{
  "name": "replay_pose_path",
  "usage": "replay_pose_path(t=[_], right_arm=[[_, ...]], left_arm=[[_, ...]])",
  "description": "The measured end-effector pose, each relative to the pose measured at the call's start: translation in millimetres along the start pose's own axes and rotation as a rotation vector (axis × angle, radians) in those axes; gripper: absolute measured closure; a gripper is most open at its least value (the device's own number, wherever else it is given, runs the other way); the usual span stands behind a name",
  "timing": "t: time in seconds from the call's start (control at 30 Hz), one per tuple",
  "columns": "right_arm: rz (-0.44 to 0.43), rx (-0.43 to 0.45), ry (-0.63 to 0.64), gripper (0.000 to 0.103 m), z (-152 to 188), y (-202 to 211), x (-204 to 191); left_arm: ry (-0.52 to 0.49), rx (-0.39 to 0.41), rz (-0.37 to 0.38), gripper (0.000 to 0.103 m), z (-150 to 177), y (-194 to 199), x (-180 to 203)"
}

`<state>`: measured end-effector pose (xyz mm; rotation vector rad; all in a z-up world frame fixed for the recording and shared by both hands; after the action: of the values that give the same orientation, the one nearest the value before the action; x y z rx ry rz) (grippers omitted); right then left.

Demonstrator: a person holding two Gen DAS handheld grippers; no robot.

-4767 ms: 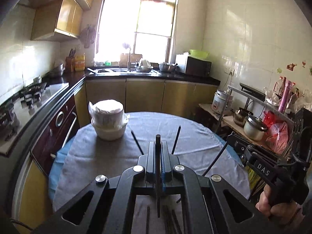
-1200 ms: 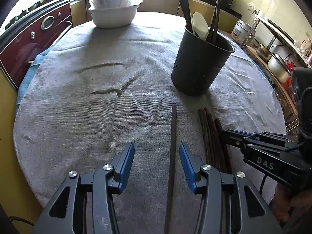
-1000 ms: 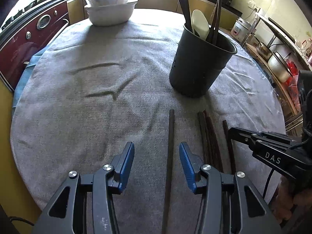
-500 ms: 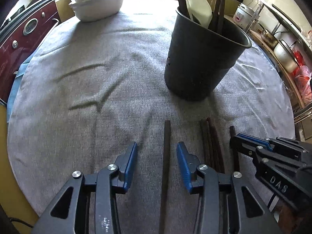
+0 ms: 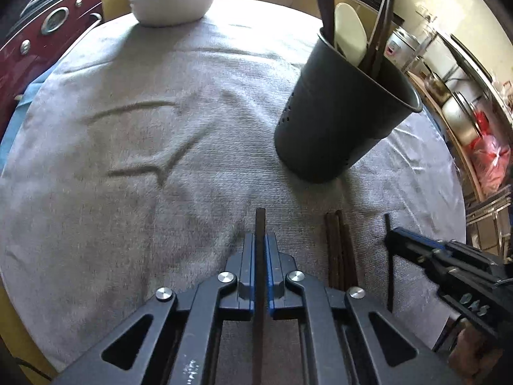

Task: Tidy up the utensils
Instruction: 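Lift both chopsticks and carry them over the black utensil cup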

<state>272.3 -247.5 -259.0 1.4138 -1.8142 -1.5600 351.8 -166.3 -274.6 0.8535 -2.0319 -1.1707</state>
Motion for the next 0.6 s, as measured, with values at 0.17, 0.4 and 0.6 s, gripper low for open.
replay_pose_path(t=[0.17, 0.4, 0.6], right_arm=[[-0.055, 0.067, -0.014, 0.095, -14, 18, 3], [-0.087, 0.138, -0.008, 0.095, -14, 40, -1], [-0.120, 0.212, 0.011, 0.095, -15, 73, -2]], left_arm=[[0.006, 0.065, -0.012, 0.097, 2, 25, -2], [-0.007, 0.154, -0.030, 0.097, 5, 70, 5], [-0.012, 0.246, -0.031, 0.097, 5, 110, 12]])
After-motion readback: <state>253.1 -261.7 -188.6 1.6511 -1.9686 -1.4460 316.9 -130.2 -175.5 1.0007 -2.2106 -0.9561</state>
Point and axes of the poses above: each gripper's, at about its wrist camera, not at the fingertips, and y roughly against the way its jaws point, x to its right, z to its underside, the point moved 10 cm from there along -y, roughly the way its jaws point, and after that the axes turned 5 degrees about -y, right-handed, at the moved point
